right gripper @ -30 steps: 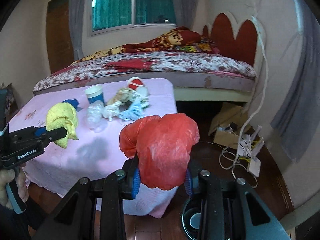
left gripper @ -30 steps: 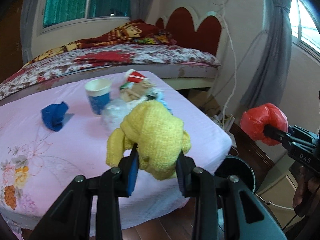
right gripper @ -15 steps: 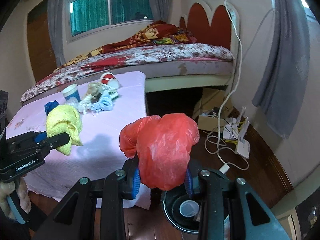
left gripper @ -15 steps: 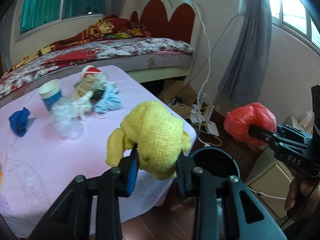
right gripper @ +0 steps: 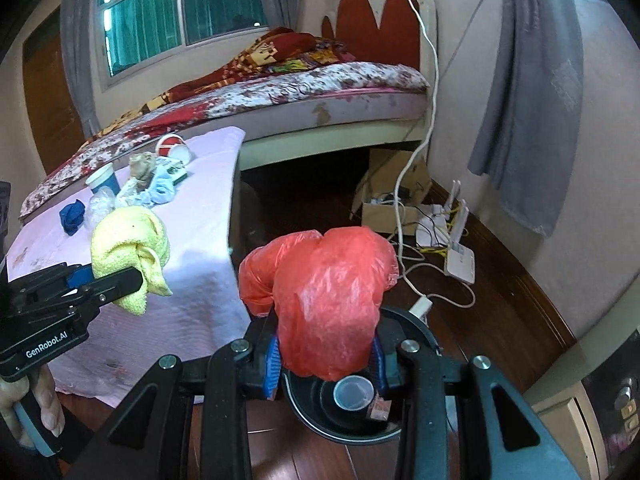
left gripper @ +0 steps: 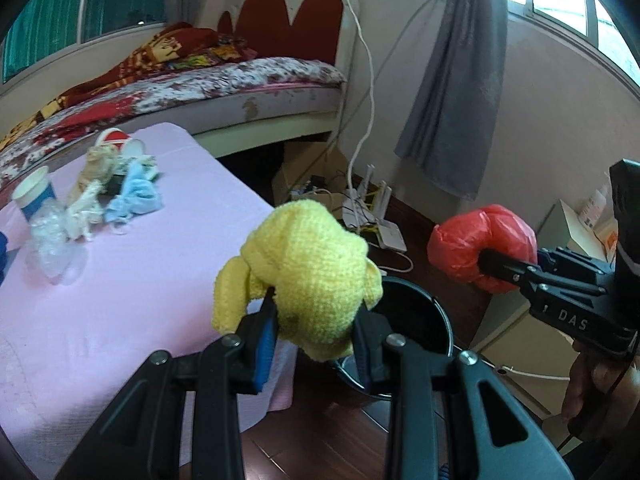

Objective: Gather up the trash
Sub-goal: 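Carry the red bag and yellow cloth over the bin and release both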

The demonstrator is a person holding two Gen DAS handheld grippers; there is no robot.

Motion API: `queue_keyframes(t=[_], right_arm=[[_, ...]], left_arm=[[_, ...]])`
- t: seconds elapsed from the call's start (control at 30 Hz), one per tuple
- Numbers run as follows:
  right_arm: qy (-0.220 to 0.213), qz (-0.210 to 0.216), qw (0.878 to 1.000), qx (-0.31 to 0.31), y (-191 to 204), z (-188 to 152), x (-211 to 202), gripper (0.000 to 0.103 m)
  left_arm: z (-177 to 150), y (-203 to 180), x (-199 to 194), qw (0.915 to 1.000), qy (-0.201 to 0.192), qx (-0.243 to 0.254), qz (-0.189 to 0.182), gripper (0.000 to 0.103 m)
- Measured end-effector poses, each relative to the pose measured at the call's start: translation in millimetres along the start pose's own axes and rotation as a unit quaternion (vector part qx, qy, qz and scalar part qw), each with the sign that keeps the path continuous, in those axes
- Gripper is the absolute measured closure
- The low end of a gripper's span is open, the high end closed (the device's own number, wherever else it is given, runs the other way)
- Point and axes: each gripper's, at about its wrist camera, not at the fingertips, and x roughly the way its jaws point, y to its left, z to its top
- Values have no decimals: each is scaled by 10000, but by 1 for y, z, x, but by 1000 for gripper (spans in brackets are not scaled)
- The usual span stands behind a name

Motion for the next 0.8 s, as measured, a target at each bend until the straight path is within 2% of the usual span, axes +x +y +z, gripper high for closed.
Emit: queue_keyframes(t=[0.27,0.53,0.8], right_arm=[[319,-171,9990,256,-34,-23,14,65],[699,-299,9960,461,-69,-54,30,65],[1110,-207,9928,404,-79,-71,60,65]], left_arm=[[-5,-27,28,9991,247,214,-275,69],[-17,-56,63,9950,656,435,-608,69],[-35,-67,108,9890,1191,482,-738,69]])
